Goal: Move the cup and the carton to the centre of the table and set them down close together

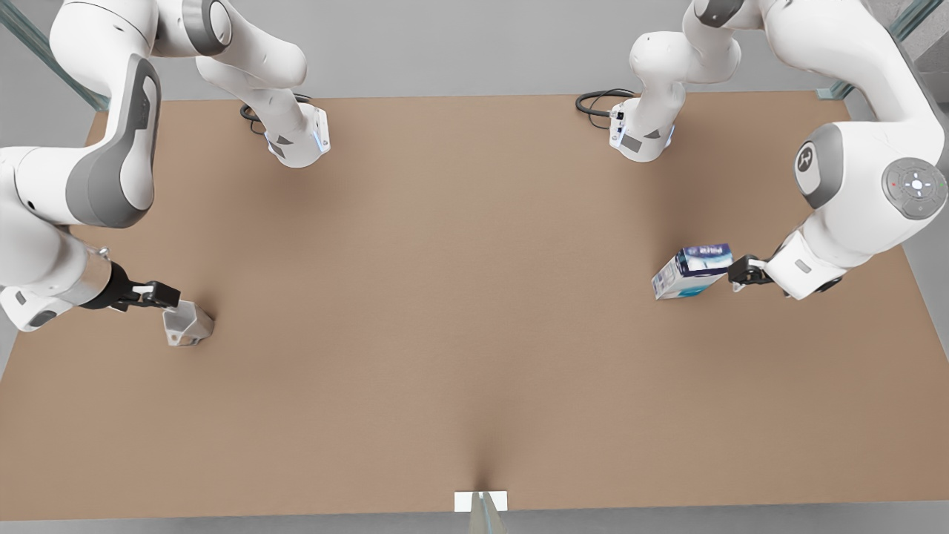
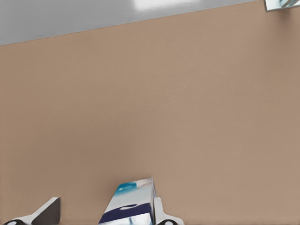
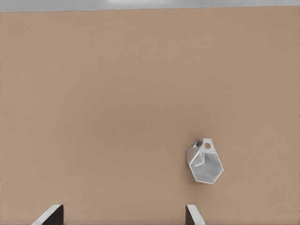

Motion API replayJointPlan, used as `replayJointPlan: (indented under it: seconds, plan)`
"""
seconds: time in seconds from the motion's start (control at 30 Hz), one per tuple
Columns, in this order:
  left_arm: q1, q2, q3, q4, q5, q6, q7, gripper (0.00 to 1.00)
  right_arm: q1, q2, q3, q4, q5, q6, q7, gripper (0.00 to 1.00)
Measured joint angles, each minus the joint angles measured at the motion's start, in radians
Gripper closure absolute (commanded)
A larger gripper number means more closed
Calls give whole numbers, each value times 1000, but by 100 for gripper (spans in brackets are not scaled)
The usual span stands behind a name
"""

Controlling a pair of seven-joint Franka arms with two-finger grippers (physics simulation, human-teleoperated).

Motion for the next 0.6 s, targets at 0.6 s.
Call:
replayJointPlan:
  seconds: [0.6]
  plan:
    - [0, 31, 8, -7, 3, 0, -10, 0, -32, -23, -40, -517, -21, 479, -10, 0]
